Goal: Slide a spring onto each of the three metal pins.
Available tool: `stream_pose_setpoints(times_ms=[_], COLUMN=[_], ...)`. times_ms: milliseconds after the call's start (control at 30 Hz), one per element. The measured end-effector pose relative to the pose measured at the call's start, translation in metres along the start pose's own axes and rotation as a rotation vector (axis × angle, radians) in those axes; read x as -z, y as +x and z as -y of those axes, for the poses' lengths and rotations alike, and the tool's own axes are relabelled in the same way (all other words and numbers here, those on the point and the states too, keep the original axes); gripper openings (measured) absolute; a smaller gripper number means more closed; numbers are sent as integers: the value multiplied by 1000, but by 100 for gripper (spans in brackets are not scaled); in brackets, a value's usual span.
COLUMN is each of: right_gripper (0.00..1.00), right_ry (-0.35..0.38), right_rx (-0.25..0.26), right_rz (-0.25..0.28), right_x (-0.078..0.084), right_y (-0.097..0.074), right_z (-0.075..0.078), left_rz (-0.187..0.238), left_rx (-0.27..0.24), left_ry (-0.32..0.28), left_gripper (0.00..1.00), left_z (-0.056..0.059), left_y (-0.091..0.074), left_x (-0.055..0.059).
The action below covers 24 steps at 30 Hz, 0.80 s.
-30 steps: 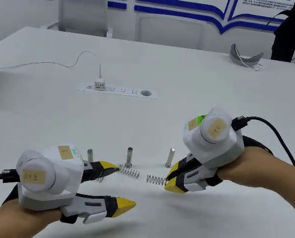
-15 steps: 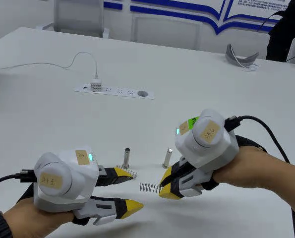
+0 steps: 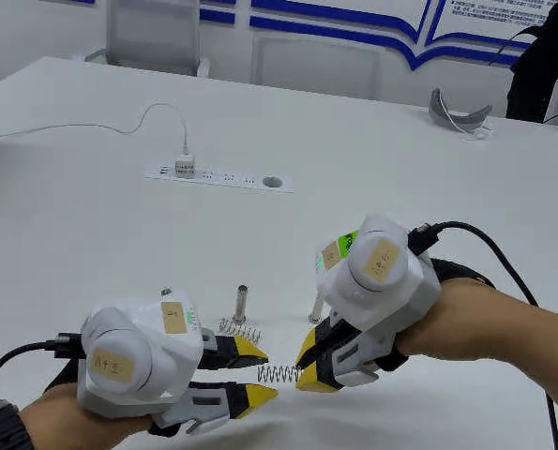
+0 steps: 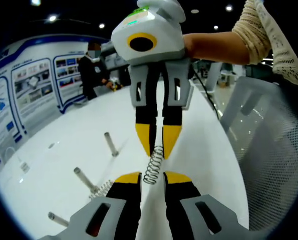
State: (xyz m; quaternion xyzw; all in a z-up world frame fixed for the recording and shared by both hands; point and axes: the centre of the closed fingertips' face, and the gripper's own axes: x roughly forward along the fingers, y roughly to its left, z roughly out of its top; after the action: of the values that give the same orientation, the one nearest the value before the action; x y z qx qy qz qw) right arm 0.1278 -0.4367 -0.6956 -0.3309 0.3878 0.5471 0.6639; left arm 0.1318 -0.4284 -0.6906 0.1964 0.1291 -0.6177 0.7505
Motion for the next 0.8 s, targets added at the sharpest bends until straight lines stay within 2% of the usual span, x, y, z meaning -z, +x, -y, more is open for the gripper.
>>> stream_pose_setpoints(times_ms=[200, 400, 800], right_gripper=[12, 12, 12], right_ry=[-4, 7, -2], right_rx=[-5, -10, 6], right_rz=[-7, 2, 53], right_x=[-1, -8, -27], right_y=[-3, -8, -17], right_z=[-3, -5, -6], left_rz=[-13, -31, -27], left_rx=[0, 3, 4], left_ry=[26, 38, 39], left_gripper=[13, 12, 11], left_z=[1, 3, 4], left_y=[2, 4, 4], left_x=[1, 4, 5])
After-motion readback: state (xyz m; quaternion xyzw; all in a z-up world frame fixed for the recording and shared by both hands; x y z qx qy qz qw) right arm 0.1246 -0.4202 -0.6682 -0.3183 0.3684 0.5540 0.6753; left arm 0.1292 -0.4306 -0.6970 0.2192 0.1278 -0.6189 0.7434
